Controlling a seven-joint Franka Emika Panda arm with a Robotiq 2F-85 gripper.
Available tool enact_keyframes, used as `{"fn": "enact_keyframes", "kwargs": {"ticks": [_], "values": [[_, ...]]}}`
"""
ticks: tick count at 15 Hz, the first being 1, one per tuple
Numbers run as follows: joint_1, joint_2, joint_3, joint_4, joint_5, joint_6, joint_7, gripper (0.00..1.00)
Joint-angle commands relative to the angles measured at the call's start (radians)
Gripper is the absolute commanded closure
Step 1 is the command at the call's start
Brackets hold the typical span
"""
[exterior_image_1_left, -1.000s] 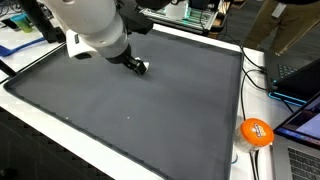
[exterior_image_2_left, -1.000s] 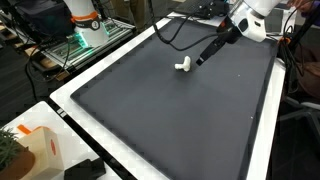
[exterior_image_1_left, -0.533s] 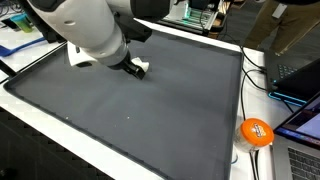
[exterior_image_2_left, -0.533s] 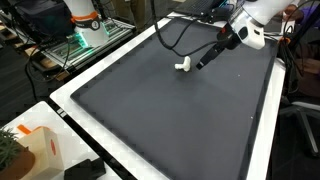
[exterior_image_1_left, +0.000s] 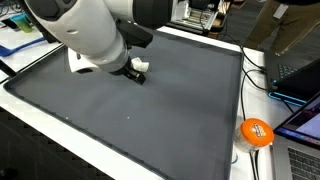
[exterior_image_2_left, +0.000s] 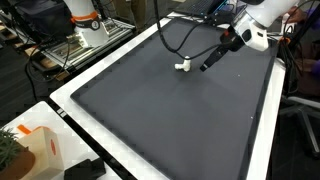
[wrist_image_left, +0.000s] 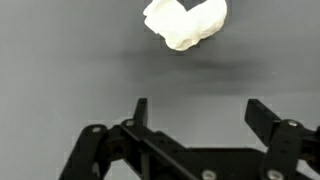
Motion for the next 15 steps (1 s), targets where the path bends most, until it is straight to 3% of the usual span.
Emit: {"fn": "enact_keyframes", "kwargs": {"ticks": [1, 7, 15], "values": [[0.012, 0.028, -0.007, 0.058, 0.022, -0.019, -0.002, 0.0], [0.043, 0.02, -0.019, 0.095, -0.004, -0.154, -0.009, 0.0], [0.034, 0.041, -0.009, 0.132, -0.014, -0.258, -0.011, 0.0]]}}
